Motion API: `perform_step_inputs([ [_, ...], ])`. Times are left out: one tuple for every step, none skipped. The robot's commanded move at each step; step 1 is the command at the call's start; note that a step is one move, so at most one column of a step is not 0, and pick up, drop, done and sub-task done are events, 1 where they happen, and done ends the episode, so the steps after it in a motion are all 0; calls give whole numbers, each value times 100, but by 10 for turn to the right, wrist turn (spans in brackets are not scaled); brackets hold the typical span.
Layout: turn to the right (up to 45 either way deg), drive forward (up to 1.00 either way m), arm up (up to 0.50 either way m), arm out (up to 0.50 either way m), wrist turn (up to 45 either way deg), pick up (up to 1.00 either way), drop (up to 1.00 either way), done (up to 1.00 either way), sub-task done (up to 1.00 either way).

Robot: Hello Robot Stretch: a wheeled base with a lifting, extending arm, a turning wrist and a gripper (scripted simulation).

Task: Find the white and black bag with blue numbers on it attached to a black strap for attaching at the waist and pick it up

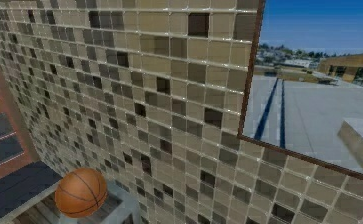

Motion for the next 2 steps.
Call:
perform_step_inputs([
  [0, 0, 0, 16, 0, 0, 0, 0, 0],
  [0, 0, 0, 0, 450, 0, 0, 0, 0],
])
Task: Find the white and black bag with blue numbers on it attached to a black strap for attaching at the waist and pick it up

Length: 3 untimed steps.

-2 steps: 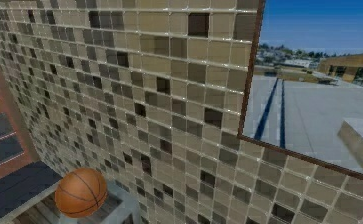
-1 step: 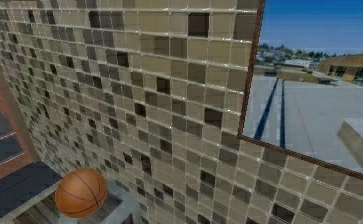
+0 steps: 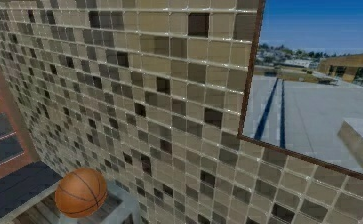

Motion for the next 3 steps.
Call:
perform_step_inputs([
  [0, 0, 0, 0, 450, 0, 0, 0, 0],
  [0, 0, 0, 0, 450, 0, 0, 0, 0],
  [0, 0, 0, 0, 420, 0, 0, 0, 0],
])
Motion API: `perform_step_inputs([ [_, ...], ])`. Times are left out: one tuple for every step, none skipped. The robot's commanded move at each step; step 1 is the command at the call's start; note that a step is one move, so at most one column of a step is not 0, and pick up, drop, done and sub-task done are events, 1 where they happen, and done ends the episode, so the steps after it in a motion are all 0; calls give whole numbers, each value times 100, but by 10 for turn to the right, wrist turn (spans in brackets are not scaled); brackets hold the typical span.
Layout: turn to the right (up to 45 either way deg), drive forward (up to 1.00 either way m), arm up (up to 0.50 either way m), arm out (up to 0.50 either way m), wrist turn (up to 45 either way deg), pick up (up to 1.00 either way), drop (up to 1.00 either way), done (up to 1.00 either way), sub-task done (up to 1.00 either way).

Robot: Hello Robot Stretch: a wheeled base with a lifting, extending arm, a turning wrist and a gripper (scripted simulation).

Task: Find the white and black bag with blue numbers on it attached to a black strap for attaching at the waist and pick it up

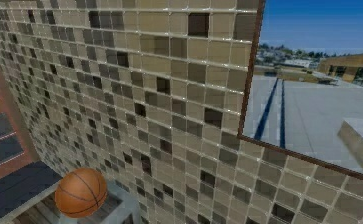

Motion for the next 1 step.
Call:
perform_step_inputs([
  [0, 0, -30, 0, 0, 0, 0, 0, 0],
])
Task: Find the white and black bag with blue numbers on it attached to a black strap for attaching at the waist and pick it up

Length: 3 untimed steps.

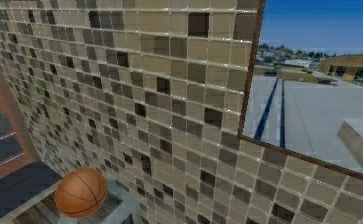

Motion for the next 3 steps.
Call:
perform_step_inputs([
  [0, 0, 0, 0, 0, 100, 0, 0, 0],
  [0, 0, 10, 0, 0, 0, 0, 0, 0],
  [0, 0, 0, 0, 0, 0, 0, 100, 0],
])
